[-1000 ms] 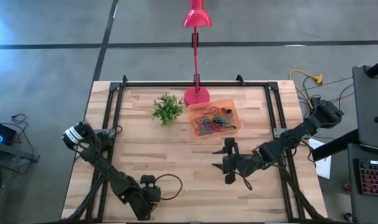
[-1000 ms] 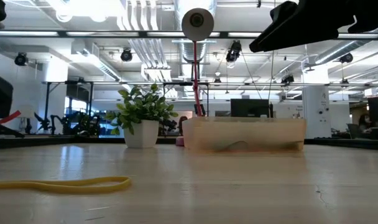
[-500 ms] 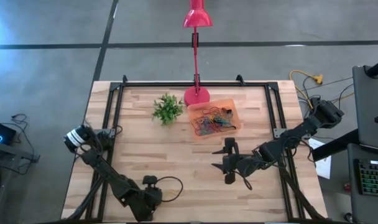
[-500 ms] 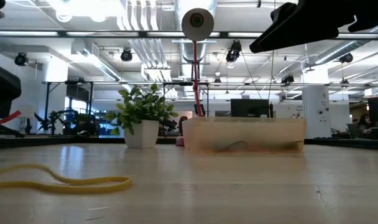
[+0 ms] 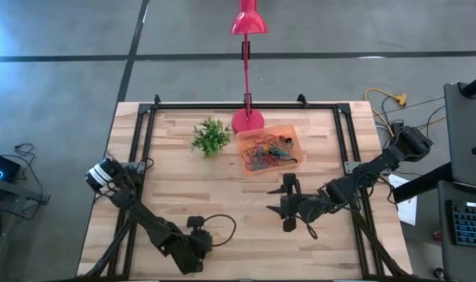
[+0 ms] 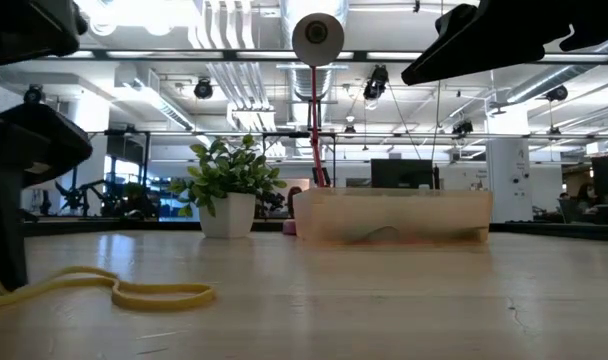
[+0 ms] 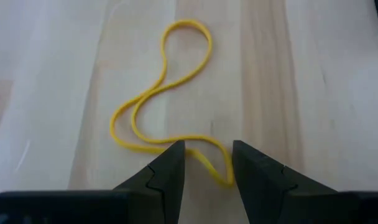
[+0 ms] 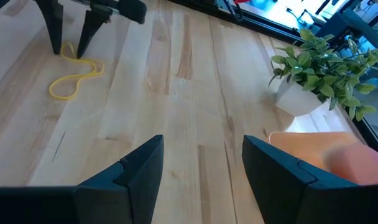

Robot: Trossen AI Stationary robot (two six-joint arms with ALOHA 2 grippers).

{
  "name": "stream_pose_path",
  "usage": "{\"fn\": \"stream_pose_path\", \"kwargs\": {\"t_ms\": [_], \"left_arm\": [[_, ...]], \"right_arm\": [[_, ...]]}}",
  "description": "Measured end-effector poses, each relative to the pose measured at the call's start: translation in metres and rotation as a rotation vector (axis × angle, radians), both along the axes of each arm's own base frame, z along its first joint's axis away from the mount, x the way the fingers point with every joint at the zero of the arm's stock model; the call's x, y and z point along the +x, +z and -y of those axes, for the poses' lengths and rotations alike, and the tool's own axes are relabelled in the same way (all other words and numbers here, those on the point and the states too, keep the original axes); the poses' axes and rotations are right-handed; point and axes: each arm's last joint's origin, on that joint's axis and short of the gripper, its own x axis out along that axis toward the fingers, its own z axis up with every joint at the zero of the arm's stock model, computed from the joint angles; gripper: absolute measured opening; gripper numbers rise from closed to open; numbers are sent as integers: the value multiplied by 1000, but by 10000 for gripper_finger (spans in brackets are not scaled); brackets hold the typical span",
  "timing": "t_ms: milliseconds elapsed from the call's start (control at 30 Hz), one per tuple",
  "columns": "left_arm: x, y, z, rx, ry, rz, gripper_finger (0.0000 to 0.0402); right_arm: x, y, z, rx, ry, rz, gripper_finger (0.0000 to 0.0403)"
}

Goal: Pick and place rubber bands into bin
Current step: Put the yellow rubberband into the orange container

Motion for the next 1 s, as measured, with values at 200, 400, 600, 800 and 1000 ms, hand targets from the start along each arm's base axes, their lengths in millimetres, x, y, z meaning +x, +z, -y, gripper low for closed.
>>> {"fn": "stream_pose_path", "kwargs": {"t_ms": [200,400,600,800,1000], "left_arm": [[8,-14,-6,21,28,-18,118],[12,-22,-9,54,54,-2,113],[14,-21,-10,114,19,35,43],[16,-18,-10,162,-2,82,4],[20,-6,-8,203,-26,148,1]], "right_arm": [[0,0,0,0,0,0,205],[0,0,0,8,-3,1,205],[0,0,0,23,-12,4,205],[0,0,0,40,-20,6,205],[0,0,0,41,-19,6,205]]}}
